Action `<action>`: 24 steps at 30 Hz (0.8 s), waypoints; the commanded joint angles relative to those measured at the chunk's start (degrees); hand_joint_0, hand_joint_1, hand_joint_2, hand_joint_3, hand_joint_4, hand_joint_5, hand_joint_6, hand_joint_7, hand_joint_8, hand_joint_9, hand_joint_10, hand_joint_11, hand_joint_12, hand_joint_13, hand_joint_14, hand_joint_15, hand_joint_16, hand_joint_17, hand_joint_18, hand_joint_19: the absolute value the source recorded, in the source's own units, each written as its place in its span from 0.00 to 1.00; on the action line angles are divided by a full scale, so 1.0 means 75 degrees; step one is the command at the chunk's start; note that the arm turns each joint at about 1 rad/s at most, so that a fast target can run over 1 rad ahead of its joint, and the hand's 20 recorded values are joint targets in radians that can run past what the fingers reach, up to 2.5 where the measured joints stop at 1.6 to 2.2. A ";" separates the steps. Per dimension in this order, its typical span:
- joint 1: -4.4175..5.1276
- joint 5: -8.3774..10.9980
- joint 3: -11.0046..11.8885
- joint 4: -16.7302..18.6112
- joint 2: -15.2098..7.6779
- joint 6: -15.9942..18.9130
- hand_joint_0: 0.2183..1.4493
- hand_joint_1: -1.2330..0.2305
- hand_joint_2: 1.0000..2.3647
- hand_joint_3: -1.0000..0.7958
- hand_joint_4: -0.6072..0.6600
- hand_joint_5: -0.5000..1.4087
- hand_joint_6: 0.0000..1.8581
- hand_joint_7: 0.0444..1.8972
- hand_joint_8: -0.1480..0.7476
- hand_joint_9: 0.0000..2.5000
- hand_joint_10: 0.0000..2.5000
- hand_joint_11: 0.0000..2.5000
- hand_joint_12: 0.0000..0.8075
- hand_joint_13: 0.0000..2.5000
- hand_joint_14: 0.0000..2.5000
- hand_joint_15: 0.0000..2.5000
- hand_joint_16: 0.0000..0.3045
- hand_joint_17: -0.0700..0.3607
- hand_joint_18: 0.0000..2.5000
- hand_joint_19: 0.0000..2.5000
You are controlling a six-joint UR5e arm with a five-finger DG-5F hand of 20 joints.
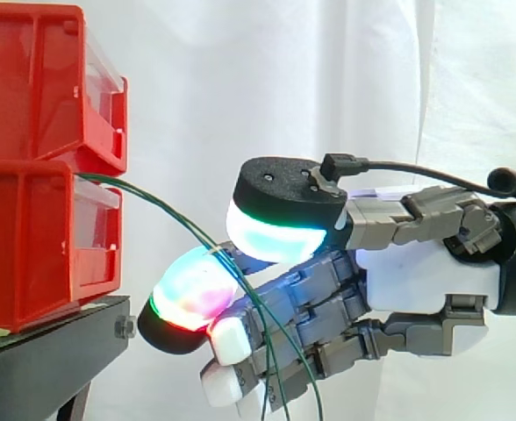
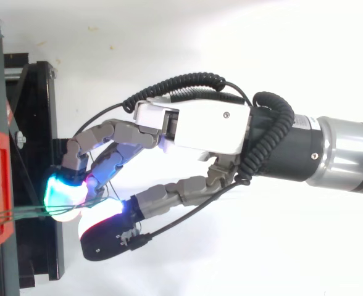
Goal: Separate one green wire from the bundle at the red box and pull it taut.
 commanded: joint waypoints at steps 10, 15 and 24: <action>0.0000 0.0002 0.0050 -0.0210 0.0083 -0.0089 0.32 0.36 0.01 0.33 0.63 0.17 0.51 0.46 0.51 0.34 0.01 0.22 0.45 0.33 0.01 0.17 0.16 0.41 0.29 0.14; 0.0000 -0.0010 0.0050 -0.0233 0.0106 -0.0101 0.30 0.46 0.01 0.33 0.62 0.17 0.49 0.48 0.52 0.35 0.01 0.21 0.46 0.34 0.01 0.17 0.16 0.41 0.29 0.15; -0.0023 -0.0010 0.0050 -0.0257 0.0142 -0.0148 0.31 0.45 0.01 0.37 0.62 0.17 0.49 0.50 0.52 0.35 0.01 0.21 0.46 0.34 0.01 0.17 0.16 0.42 0.29 0.16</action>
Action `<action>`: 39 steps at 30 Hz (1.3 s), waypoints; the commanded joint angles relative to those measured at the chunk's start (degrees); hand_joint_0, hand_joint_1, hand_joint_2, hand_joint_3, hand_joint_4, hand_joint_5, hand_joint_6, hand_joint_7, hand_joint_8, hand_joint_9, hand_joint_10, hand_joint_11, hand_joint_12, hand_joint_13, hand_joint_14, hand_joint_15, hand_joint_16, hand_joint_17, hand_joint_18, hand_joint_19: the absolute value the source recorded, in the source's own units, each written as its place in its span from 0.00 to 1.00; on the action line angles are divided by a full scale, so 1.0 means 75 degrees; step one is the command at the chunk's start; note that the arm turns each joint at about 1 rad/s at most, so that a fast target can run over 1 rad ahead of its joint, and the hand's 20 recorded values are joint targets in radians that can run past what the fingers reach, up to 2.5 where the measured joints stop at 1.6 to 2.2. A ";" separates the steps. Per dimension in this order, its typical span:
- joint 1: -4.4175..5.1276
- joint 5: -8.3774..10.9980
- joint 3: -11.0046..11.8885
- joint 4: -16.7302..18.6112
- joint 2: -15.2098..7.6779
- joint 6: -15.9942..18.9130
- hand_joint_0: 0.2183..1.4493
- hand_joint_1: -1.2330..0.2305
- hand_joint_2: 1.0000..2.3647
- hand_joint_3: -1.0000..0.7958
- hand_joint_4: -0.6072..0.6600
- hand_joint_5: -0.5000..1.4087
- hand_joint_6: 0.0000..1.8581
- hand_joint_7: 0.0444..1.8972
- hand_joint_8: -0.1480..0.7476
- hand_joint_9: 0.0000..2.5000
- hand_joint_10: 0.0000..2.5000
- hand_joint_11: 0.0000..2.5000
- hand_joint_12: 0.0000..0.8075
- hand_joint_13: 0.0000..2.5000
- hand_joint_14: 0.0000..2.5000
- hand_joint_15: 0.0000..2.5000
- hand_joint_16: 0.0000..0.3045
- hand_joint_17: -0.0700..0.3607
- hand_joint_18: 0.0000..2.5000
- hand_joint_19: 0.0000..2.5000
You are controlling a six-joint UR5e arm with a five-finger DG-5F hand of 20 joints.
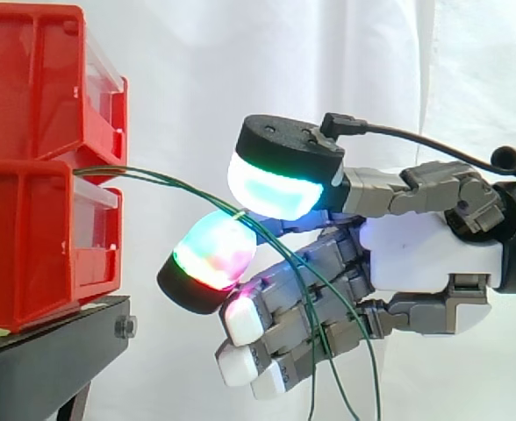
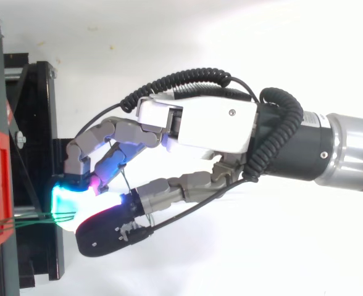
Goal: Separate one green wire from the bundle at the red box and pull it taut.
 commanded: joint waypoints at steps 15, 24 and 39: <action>-0.0020 0.0000 -0.0002 -0.0052 0.0040 -0.0005 0.36 0.30 0.01 0.42 0.57 0.17 0.50 0.52 0.52 0.34 0.01 0.22 0.45 0.34 0.01 0.18 0.16 0.42 0.31 0.16; 0.0015 0.0012 -0.0002 -0.0134 0.0040 -0.0005 0.40 0.25 0.01 0.35 0.57 0.16 0.51 0.49 0.51 0.34 0.01 0.23 0.45 0.35 0.01 0.18 0.16 0.41 0.32 0.15; -0.0020 -0.0035 0.0081 -0.0286 0.0087 -0.0005 0.29 0.44 0.00 0.28 0.62 0.17 0.50 0.50 0.53 0.36 0.01 0.23 0.46 0.36 0.01 0.19 0.17 0.43 0.33 0.17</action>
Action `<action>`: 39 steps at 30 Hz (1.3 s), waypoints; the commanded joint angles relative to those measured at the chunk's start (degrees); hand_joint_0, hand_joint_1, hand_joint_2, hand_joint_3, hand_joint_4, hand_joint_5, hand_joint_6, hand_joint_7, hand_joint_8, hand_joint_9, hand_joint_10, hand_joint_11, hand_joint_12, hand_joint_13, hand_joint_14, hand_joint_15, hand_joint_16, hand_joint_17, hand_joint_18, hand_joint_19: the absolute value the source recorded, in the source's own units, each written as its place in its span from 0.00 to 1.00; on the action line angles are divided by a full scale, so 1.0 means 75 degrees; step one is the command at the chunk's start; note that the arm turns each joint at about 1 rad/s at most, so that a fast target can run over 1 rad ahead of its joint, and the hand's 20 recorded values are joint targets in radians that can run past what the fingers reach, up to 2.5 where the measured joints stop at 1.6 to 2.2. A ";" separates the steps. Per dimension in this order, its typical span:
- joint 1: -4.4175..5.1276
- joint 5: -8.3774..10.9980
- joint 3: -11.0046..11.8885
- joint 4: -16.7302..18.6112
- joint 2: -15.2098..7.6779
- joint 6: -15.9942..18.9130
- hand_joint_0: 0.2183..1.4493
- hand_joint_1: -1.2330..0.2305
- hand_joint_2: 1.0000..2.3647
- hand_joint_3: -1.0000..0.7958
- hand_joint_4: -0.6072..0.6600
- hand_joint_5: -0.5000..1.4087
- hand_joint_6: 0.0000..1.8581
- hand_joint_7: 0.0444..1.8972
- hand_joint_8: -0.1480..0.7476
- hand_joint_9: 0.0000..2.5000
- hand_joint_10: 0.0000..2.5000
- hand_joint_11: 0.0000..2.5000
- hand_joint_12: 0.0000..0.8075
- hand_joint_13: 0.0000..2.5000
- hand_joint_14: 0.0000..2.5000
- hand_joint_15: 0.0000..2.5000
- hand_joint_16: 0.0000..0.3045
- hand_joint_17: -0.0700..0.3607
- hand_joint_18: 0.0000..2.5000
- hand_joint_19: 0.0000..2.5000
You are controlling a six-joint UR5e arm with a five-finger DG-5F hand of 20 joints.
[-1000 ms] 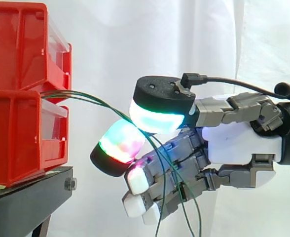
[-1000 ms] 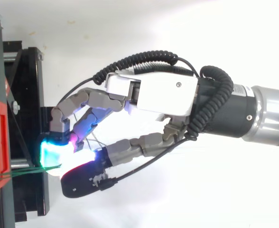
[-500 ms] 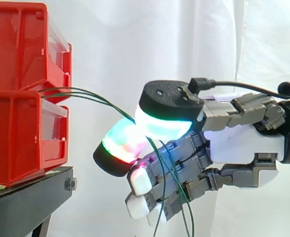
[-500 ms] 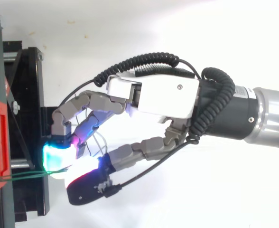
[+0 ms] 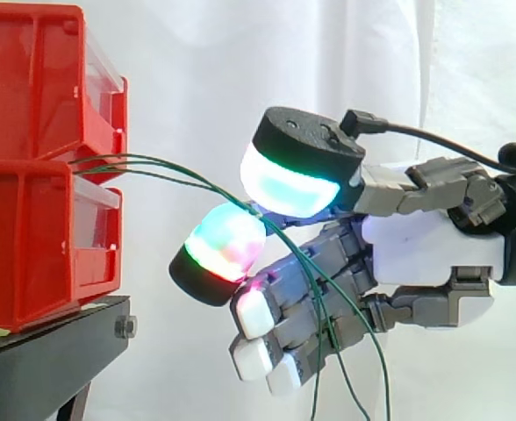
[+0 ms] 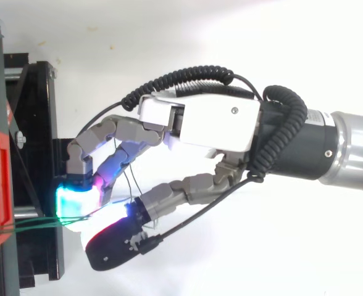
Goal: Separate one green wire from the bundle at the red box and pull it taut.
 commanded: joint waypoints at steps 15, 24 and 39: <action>-0.0034 -0.0054 0.0039 -0.0323 0.0169 -0.0040 0.38 0.28 0.01 0.40 0.55 0.17 0.51 0.51 0.52 0.35 0.01 0.24 0.46 0.36 0.01 0.19 0.16 0.42 0.33 0.17; -0.0046 -0.0054 0.0039 -0.0441 0.0239 -0.0110 0.34 0.31 0.00 0.28 0.61 0.17 0.50 0.50 0.52 0.37 0.01 0.23 0.45 0.37 0.01 0.19 0.16 0.42 0.34 0.17; -0.0046 -0.0054 0.0051 -0.0441 0.0239 -0.0122 0.32 0.42 0.01 0.35 0.62 0.17 0.50 0.53 0.52 0.38 0.01 0.24 0.46 0.37 0.01 0.20 0.17 0.43 0.34 0.18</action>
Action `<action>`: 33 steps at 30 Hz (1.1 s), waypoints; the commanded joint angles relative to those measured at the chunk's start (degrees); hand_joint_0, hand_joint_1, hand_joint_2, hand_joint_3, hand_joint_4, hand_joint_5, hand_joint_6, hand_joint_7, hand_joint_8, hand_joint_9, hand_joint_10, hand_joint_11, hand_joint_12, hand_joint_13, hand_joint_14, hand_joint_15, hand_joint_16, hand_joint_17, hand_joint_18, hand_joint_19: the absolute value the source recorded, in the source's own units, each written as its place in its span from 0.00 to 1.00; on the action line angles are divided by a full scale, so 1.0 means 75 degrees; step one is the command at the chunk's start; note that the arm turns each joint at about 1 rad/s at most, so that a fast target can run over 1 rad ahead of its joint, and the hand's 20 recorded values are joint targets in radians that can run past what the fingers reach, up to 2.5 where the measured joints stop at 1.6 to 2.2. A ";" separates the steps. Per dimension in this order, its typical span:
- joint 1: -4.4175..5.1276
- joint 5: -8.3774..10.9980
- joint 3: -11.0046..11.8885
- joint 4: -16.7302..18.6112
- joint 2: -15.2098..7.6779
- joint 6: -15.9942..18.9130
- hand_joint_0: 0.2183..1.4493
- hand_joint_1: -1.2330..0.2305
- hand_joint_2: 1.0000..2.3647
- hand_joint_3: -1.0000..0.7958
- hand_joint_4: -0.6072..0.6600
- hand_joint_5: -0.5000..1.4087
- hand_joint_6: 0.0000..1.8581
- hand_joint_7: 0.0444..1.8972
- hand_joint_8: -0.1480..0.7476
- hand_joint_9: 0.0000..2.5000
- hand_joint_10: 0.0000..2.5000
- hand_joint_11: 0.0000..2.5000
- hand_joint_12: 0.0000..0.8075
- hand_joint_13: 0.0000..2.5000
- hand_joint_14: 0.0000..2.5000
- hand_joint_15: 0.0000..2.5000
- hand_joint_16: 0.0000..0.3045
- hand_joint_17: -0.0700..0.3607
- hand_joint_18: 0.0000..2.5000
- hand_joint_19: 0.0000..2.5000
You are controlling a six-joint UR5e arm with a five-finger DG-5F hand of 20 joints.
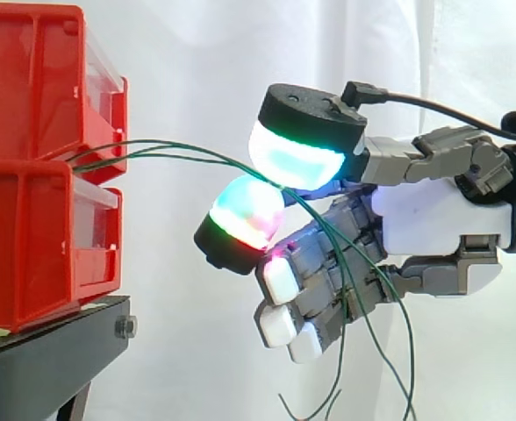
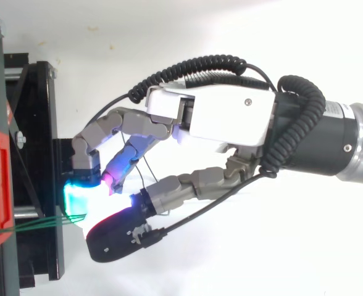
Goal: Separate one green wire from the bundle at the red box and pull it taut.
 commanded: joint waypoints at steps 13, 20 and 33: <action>-0.0012 0.0000 0.0049 -0.0082 0.0026 -0.0003 0.42 0.26 0.01 0.36 0.54 0.16 0.51 0.51 0.51 0.36 0.01 0.25 0.45 0.37 0.01 0.20 0.16 0.42 0.34 0.17; -0.0024 0.0000 0.0061 -0.0129 0.0061 -0.0003 0.30 0.36 0.00 0.28 0.61 0.17 0.51 0.50 0.52 0.38 0.01 0.25 0.46 0.38 0.01 0.20 0.17 0.43 0.35 0.18; -0.0036 0.0000 0.0061 -0.0129 0.0073 -0.0027 0.32 0.46 0.01 0.35 0.61 0.17 0.50 0.53 0.53 0.39 0.01 0.25 0.47 0.38 0.01 0.21 0.17 0.44 0.35 0.19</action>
